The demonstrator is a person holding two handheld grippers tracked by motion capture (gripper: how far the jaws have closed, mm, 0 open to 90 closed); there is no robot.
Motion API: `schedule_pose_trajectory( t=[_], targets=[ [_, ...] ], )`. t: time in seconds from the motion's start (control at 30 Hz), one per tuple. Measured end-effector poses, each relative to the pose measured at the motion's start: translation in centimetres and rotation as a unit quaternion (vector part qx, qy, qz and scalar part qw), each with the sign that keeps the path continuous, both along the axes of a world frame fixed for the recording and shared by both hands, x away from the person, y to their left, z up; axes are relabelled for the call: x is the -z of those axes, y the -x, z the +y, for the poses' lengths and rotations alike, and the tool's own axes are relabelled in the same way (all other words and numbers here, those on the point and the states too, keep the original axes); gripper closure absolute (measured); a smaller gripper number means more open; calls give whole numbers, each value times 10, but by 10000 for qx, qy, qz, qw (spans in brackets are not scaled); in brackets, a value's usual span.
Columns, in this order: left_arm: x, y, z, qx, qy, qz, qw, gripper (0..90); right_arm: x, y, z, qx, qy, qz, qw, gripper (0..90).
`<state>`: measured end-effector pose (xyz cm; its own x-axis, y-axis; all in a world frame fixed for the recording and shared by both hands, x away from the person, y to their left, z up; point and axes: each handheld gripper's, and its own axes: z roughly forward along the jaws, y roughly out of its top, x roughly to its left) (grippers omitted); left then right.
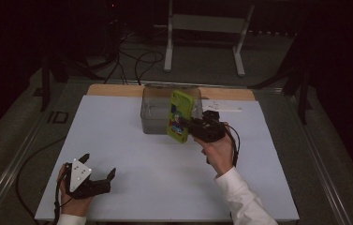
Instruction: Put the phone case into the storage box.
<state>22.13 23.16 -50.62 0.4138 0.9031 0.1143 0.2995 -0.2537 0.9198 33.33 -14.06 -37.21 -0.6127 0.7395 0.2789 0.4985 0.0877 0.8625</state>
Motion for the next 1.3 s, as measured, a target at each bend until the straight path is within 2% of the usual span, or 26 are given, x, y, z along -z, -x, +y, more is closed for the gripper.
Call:
schedule_pose_trajectory(
  t=[0.23,0.33,1.13,1.3],
  targets=[
    [0,0,0,-7,-1,-5,10000,0,-8,-8,-3,-31,-7,173,9998,778],
    [0,0,0,-13,2,-4,10000,0,-11,-11,-5,-100,-99,283,9995,778],
    [0,0,1,-36,23,-20,10000,0,-29,-33,-2,-35,257,542,9982,778],
    [0,0,1,-42,26,-21,10000,0,-32,-37,-3,-49,270,577,9980,778]
  ],
)
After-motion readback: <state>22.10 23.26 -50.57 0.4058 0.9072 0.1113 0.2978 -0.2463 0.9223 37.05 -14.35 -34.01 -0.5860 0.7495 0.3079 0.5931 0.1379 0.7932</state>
